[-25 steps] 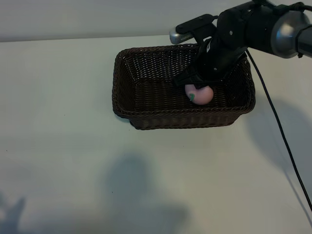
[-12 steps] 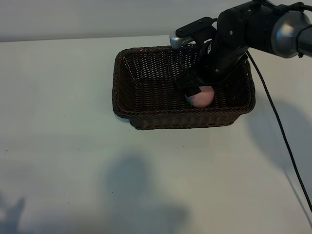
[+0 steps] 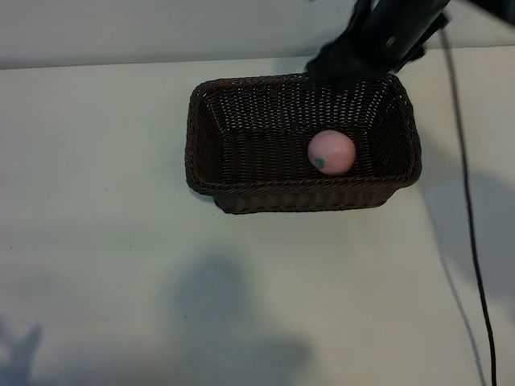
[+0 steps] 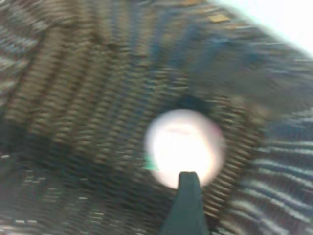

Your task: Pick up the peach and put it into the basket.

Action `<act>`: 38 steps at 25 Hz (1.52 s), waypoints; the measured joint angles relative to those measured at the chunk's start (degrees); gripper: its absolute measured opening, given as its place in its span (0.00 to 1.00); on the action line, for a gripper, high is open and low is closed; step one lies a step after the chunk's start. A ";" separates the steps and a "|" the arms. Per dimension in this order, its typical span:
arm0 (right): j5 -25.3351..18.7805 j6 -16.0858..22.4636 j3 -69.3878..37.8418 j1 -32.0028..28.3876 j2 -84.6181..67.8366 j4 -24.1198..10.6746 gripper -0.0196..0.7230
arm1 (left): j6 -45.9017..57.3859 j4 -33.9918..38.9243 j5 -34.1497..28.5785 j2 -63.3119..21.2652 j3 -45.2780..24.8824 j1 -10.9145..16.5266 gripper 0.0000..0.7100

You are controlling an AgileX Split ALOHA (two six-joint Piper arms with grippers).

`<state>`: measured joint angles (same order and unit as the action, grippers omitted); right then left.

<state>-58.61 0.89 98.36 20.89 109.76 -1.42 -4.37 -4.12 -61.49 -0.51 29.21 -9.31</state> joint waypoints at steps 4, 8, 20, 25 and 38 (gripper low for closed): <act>-3.97 -0.89 0.95 -7.48 0.00 -0.35 0.83 | 0.04 0.00 0.00 0.00 0.00 0.00 0.75; -6.05 -2.28 1.14 -17.03 0.00 -0.59 0.82 | 0.04 0.00 0.00 0.00 0.00 0.00 0.75; -10.94 -4.73 1.14 -36.22 -0.07 4.93 0.82 | 0.04 0.00 0.00 0.00 0.00 0.00 0.75; -11.14 -4.73 1.14 -36.30 -4.34 7.14 0.82 | 0.04 0.00 0.00 0.00 0.00 0.00 0.75; -11.30 -4.73 -7.53 -34.91 -40.95 8.64 0.82 | 0.04 0.00 0.00 0.00 0.00 0.00 0.75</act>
<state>-69.91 -3.85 90.83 -14.02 68.81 7.22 -4.33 -4.12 -61.49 -0.51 29.21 -9.31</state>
